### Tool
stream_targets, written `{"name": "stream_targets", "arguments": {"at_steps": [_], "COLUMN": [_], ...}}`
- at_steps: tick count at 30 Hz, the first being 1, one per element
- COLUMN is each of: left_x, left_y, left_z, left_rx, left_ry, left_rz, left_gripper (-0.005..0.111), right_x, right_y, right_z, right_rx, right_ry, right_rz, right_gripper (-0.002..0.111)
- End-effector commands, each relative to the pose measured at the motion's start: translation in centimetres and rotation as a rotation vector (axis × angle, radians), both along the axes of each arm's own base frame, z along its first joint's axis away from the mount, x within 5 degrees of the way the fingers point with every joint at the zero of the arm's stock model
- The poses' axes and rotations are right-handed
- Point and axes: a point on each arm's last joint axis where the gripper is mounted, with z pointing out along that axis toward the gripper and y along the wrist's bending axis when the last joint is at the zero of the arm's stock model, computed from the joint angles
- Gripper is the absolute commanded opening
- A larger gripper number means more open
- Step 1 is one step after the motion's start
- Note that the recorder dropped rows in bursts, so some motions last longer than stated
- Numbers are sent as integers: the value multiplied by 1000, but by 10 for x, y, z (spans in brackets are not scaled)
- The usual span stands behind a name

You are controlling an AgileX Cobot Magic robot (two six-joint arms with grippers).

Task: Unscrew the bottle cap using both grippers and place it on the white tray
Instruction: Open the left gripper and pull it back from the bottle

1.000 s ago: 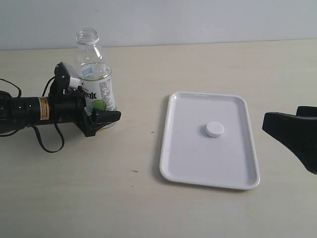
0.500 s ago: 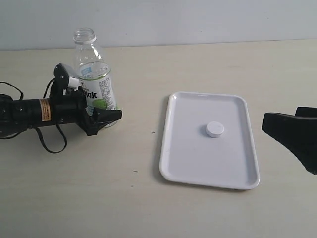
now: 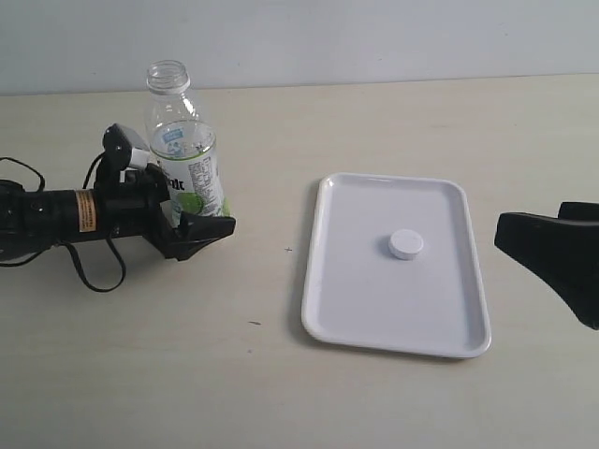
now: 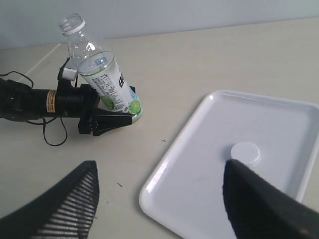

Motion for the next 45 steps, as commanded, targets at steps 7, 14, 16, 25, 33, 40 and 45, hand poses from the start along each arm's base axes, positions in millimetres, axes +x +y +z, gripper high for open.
{"name": "stream_targets", "arguments": {"at_steps": [7,14,16,25,33,40,45], "left_x": [1,0,-2,-6,-9,-4,-6], "left_y": [14,32,38,73,90,93,97], "left_z": [28,38,40,42,40,43,50], "left_rx": [-20,-80,-97,-138,-143,-178,-132], "left_ry": [15,41,45,118,187,186,115], "left_rz": [-24,-42,-58,-44,-14,44,5], "left_gripper": [97,97,97,97,97,57,0], "right_x": [0,0,0,0,0,0,2], "right_y": [-1,-1,-1,-1,-1,-1,-4], "right_z": [0,0,0,0,0,0,2], "right_rx": [-3,-3,-3,0,0,0,-15], "right_ry": [-6,-6,-6,-6,-6,-9,-40], "right_rz": [-2,-2,-2,-5,-5,-8,-41], "right_gripper": [68,68,68,68,68,68,68]}}
